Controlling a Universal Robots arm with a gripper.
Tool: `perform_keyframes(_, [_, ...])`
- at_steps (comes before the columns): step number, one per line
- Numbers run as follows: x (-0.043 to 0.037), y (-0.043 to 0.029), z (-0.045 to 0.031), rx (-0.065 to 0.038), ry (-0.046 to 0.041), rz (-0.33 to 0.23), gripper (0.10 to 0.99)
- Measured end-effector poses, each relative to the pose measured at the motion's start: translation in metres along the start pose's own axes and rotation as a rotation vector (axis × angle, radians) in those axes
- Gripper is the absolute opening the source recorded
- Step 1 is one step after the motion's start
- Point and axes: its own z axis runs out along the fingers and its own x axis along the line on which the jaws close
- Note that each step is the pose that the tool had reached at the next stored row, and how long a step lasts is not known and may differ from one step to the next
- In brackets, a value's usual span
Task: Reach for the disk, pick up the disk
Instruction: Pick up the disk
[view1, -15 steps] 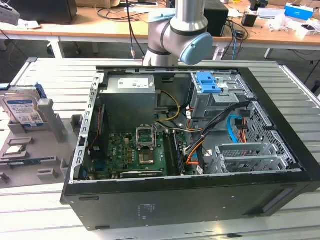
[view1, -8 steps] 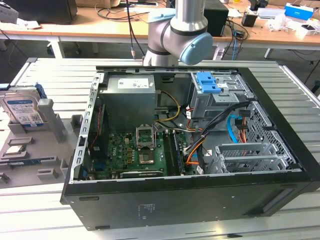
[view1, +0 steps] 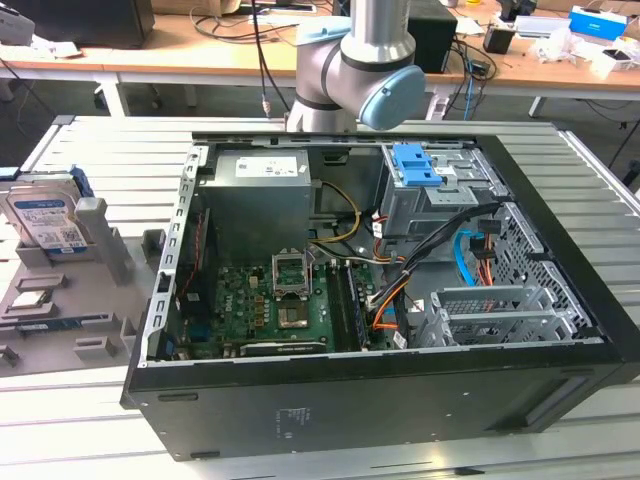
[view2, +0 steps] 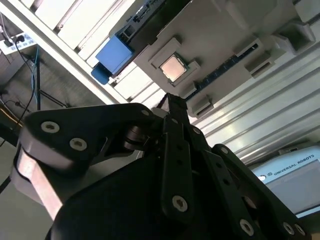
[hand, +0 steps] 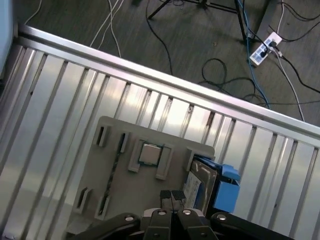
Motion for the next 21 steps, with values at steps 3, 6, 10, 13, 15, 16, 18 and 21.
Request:
perform_keyframes(3, [0.0000,0.0000,0.0003,0.000,-0.0061,0.073,0.106])
perform_keyframes(6, [0.0001,-0.0001,0.0007,0.000,-0.0134,0.159,0.106])
perform_keyframes(10, [0.0001,-0.0001,0.0011,0.000,-0.0220,0.263,0.106])
perform_keyframes(13, [0.0001,0.0000,0.0011,0.005,-0.0211,0.264,0.106])
perform_keyframes(15, [0.0000,0.0002,0.0013,0.050,-0.0126,0.265,0.106])
perform_keyframes(16, [0.0000,0.0001,0.0013,0.051,-0.0128,0.265,0.106])
perform_keyframes(18, [0.0000,0.0002,0.0013,0.051,-0.0130,0.265,0.106])
perform_keyframes(21, [0.0000,0.0002,0.0013,0.051,-0.0134,0.265,0.235])
